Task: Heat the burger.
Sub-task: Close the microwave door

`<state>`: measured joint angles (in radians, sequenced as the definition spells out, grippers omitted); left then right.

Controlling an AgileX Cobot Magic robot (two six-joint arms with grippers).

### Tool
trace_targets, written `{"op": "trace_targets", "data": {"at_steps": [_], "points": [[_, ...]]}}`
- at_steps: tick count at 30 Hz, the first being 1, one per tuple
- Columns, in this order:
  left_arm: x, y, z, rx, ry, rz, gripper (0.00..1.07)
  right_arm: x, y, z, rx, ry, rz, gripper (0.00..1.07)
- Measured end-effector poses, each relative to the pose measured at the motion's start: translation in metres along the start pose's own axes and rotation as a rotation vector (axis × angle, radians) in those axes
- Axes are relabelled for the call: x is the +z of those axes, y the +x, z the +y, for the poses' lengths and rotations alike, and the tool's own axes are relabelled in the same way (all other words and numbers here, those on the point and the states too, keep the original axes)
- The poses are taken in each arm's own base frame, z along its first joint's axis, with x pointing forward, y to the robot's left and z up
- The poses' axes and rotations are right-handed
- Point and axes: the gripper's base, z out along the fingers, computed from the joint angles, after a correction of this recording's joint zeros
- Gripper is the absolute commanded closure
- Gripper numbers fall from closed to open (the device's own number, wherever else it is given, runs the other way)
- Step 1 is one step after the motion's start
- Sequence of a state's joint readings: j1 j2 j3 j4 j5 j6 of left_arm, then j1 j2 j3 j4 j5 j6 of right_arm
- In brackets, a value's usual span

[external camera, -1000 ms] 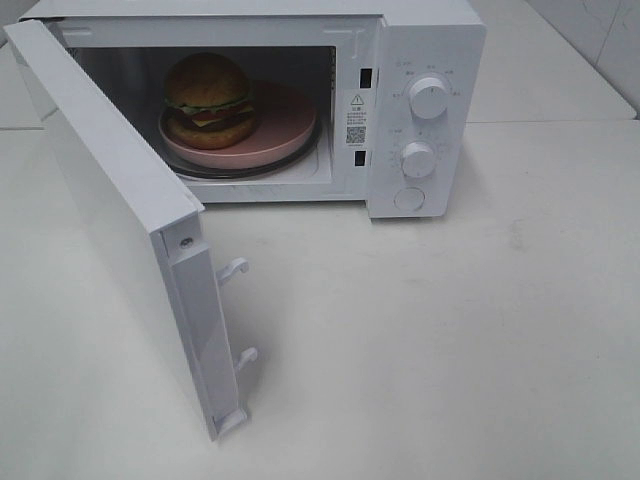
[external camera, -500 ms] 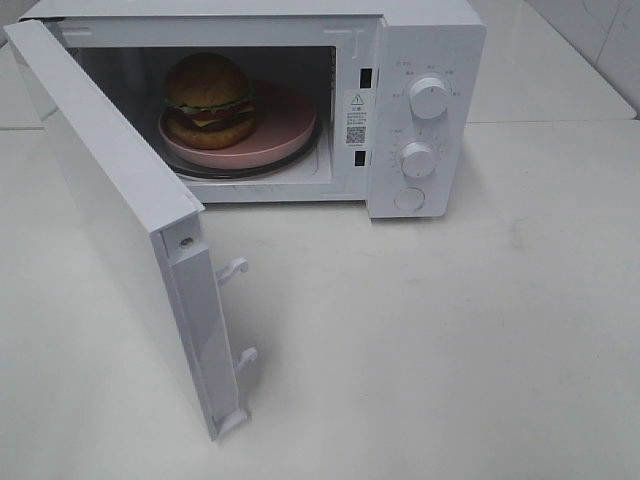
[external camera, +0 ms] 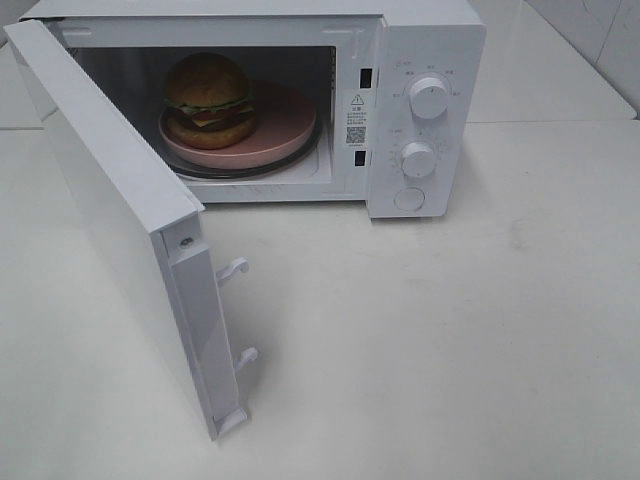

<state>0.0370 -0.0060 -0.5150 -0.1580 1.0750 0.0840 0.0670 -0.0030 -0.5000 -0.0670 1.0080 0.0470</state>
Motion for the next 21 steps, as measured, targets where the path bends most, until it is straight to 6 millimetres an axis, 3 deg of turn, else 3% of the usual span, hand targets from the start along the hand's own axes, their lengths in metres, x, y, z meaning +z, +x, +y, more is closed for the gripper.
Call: {"op": "trace_targets", "data": {"at_steps": [21], "points": [[0.0,0.0,0.0,0.0,0.0,0.0,0.09,0.0,0.0,0.0,0.0,0.0,0.0,0.31]]}}
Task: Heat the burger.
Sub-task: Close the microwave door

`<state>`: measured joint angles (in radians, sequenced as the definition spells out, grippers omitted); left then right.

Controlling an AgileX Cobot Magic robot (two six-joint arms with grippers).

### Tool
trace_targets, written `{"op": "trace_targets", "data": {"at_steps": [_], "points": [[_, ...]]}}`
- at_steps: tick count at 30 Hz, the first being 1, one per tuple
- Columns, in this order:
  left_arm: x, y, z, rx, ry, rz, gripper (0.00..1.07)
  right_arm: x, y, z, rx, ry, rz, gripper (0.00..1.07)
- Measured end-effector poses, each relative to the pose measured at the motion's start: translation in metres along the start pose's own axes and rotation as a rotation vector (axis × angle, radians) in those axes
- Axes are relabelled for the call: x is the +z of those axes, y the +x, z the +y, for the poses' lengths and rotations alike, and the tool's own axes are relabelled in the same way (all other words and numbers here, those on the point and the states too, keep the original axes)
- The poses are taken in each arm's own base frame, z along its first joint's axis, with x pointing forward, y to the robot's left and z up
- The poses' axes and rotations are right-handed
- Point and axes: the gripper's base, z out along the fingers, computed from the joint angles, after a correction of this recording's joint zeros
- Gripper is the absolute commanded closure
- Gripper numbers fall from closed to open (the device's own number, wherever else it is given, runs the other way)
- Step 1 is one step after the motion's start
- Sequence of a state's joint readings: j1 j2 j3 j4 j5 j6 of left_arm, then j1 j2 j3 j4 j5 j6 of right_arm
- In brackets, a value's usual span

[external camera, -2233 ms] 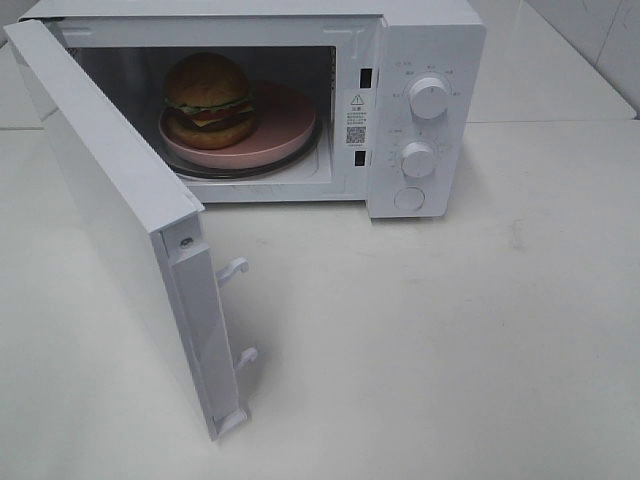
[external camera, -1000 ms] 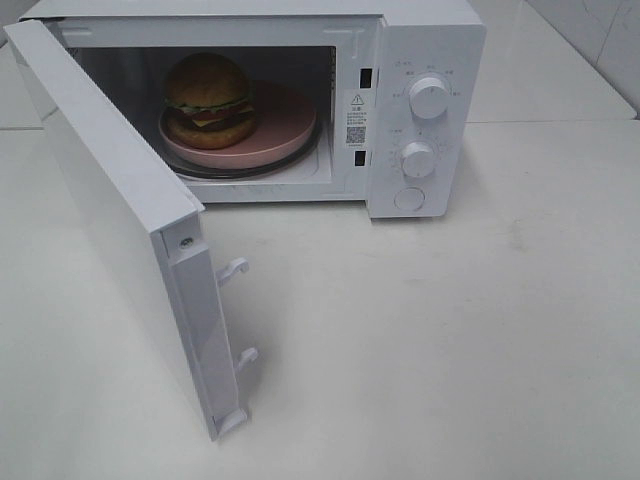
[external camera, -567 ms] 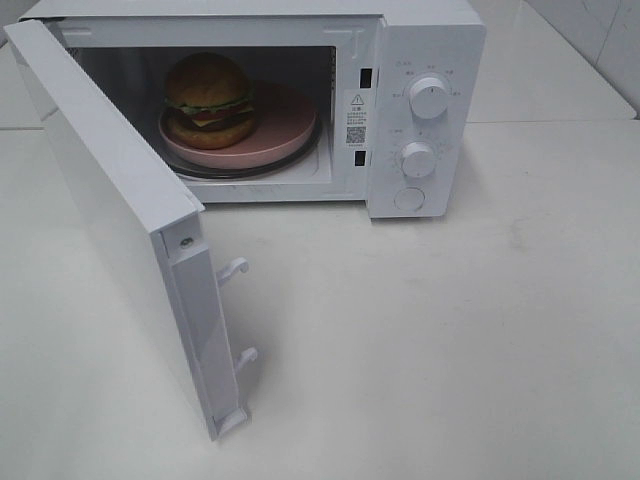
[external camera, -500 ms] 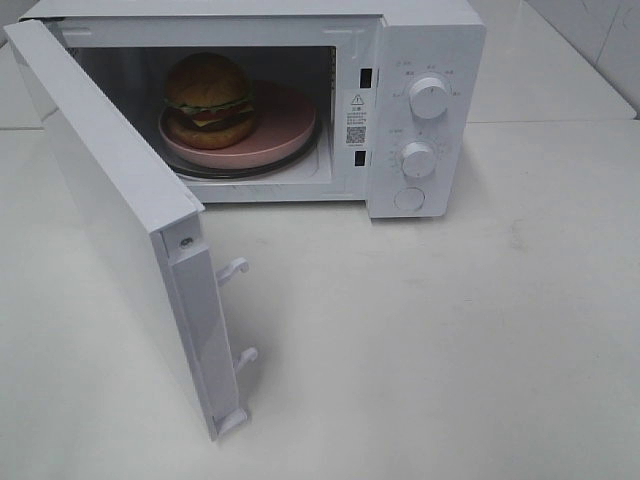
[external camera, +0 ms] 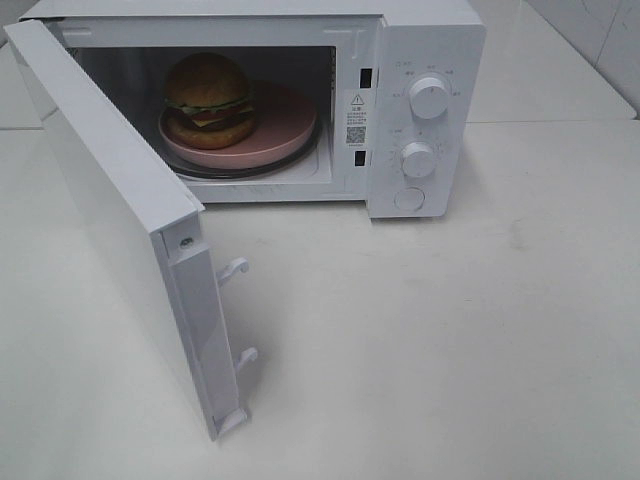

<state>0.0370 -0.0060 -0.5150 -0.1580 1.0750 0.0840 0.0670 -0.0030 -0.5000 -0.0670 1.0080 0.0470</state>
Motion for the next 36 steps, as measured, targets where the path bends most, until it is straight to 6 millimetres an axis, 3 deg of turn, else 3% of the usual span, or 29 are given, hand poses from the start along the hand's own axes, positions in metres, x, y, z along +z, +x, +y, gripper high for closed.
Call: {"op": "trace_targets", "data": {"at_steps": [17,19,21,22,24,25,26,28,29,33,35,36], "points": [[0.003,-0.005,-0.001,-0.012,0.014,0.021,0.12,0.0,0.0,0.0,0.0,0.0,0.0,0.31],[0.003,-0.011,-0.001,-0.015,0.015,0.016,0.17,0.0,0.0,0.0,0.0,0.0,0.0,0.31],[0.006,-0.02,0.0,-0.018,0.012,0.005,0.29,0.0,0.0,0.0,0.0,0.0,0.0,0.31],[0.006,-0.02,0.0,-0.018,0.012,0.005,0.29,0.0,0.0,0.0,0.0,0.0,0.0,0.31],[0.012,-0.026,0.001,-0.024,0.008,0.007,0.47,0.0,0.0,0.0,0.0,0.0,0.0,0.31],[0.012,-0.026,0.001,-0.024,0.008,0.007,0.47,0.0,0.0,0.0,0.0,0.0,0.0,0.31],[0.016,-0.031,0.002,-0.03,0.009,0.006,0.58,0.0,0.0,0.0,0.0,0.0,0.0,0.31],[0.019,-0.033,0.002,-0.034,0.01,0.003,0.62,0.0,0.0,0.0,0.0,0.0,0.0,0.31],[0.022,-0.037,0.002,-0.042,0.013,-0.002,0.71,0.0,0.0,0.0,0.0,0.0,0.0,0.31],[0.028,-0.042,0.004,-0.047,0.008,-0.01,0.81,0.0,0.0,0.0,0.0,0.0,0.0,0.31],[0.037,-0.049,0.005,-0.054,0.002,-0.015,0.96,0.0,0.0,0.0,0.0,0.0,0.0,0.31],[0.037,-0.049,0.005,-0.054,0.002,-0.015,0.96,0.0,0.0,0.0,0.0,0.0,0.0,0.31]]}}
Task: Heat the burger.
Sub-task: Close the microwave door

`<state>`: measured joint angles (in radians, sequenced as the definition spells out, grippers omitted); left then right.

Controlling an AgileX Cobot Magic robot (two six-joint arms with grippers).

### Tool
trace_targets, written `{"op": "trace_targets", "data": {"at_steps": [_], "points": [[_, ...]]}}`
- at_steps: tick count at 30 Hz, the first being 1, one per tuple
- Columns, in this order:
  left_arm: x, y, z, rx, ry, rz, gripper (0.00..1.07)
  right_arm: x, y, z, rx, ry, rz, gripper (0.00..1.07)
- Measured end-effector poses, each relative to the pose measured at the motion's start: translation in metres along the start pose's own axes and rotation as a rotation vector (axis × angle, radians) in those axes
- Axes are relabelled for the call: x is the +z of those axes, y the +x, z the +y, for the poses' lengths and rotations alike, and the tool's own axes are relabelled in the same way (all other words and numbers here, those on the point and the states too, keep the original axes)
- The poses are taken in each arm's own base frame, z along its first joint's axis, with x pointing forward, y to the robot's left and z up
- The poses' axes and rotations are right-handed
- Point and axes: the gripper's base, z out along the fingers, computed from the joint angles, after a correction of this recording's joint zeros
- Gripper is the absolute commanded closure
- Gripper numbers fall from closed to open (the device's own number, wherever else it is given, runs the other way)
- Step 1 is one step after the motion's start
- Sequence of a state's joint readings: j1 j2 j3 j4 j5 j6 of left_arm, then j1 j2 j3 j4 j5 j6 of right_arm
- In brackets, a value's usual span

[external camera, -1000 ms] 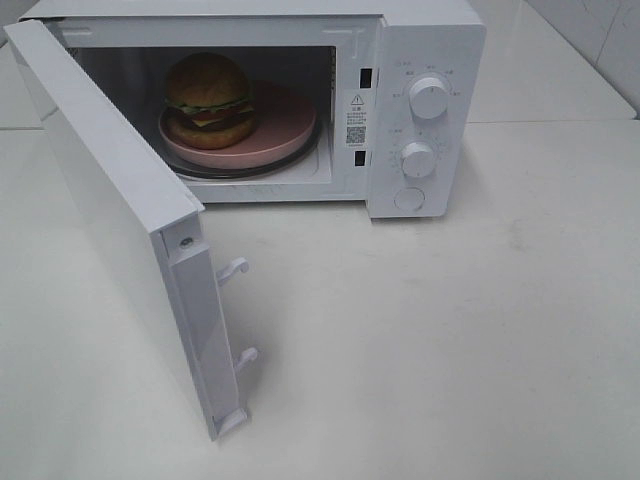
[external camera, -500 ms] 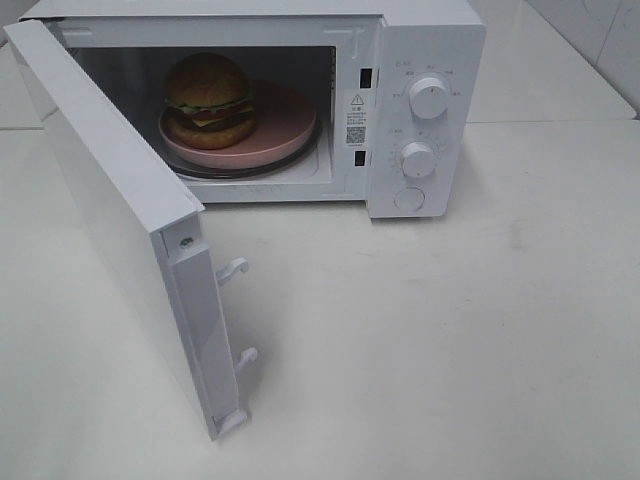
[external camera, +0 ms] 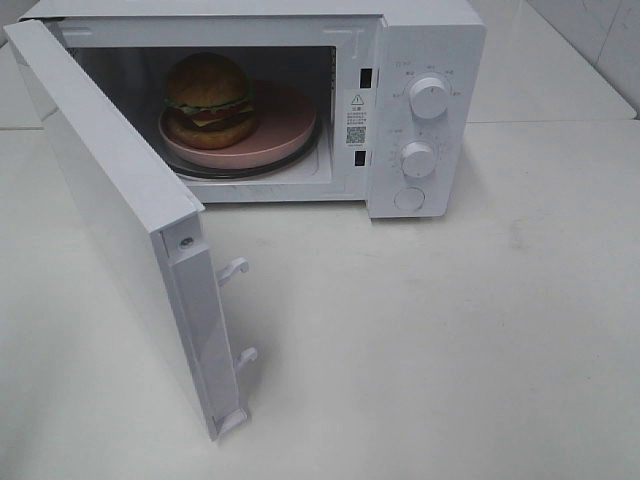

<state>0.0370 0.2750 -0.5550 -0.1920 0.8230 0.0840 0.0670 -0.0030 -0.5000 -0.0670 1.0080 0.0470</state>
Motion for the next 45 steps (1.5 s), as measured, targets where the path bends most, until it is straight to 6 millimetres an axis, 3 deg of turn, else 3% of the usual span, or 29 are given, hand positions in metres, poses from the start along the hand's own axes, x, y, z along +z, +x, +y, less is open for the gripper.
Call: {"op": "trace_targets", "data": {"at_steps": [1,3,5,11,29,36,45], "points": [[0.006,-0.004,0.001,-0.005,-0.005,-0.003,1.07,0.0,0.0,0.0,0.0,0.0,0.0,0.31],[0.01,-0.006,0.002,-0.007,-0.008,-0.011,1.07,0.0,0.0,0.0,0.0,0.0,0.0,0.31],[0.028,-0.007,0.006,-0.018,-0.024,-0.027,1.07,0.0,0.0,0.0,0.0,0.0,0.0,0.31],[0.054,0.001,0.013,-0.017,-0.049,-0.082,1.07,0.0,0.0,0.0,0.0,0.0,0.0,0.31],[0.109,0.03,0.034,0.01,-0.172,-0.257,1.07,0.0,0.0,0.0,0.0,0.0,0.0,0.31],[0.129,0.031,0.032,0.042,-0.129,-0.239,1.07,0.0,0.0,0.0,0.0,0.0,0.0,0.31],[0.155,0.041,0.011,0.14,0.048,-0.172,1.07,0.0,0.0,0.0,0.0,0.0,0.0,0.31]]}}
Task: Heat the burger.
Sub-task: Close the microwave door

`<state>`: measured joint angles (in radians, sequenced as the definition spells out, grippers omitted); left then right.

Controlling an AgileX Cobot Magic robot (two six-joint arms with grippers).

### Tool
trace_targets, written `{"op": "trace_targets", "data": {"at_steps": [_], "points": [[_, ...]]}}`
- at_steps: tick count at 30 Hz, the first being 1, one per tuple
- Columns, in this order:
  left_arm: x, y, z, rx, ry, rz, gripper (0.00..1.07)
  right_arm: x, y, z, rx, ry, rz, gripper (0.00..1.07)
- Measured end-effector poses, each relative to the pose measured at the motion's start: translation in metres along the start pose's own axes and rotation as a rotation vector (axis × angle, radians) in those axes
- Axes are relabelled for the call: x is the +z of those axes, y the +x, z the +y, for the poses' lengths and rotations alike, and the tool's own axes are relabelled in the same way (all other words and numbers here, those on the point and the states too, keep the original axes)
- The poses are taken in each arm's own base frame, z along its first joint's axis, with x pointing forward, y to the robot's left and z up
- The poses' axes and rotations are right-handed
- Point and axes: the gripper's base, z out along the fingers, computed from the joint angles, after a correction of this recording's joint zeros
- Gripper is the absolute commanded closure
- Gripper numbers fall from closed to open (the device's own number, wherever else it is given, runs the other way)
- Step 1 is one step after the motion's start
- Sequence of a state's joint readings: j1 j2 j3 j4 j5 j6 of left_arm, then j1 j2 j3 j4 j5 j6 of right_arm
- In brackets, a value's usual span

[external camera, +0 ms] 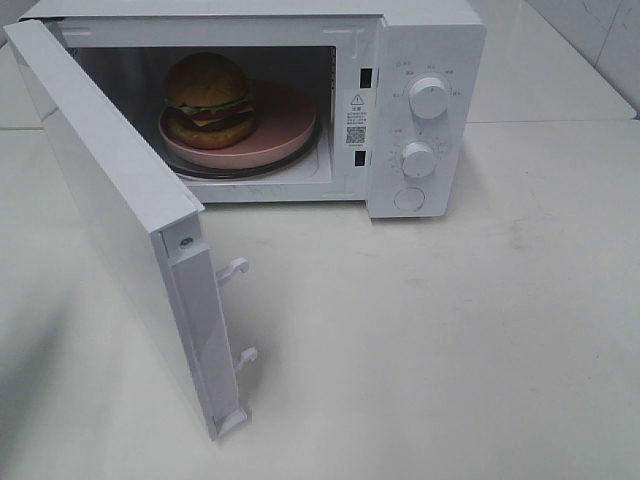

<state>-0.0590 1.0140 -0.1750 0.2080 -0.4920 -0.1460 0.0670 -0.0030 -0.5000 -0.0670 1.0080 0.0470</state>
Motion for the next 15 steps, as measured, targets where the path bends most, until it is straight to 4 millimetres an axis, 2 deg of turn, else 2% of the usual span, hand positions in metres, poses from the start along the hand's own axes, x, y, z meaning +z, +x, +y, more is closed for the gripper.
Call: {"op": "trace_targets", "data": {"at_steps": [6,15], "points": [[0.014,0.008,-0.022,0.023,0.137,0.007,1.07,0.0,0.0,0.0,0.0,0.0,0.0,0.31],[0.032,0.009,-0.041,0.034,0.24,-0.002,1.07,0.0,0.0,0.0,0.0,0.0,0.0,0.31]]}}
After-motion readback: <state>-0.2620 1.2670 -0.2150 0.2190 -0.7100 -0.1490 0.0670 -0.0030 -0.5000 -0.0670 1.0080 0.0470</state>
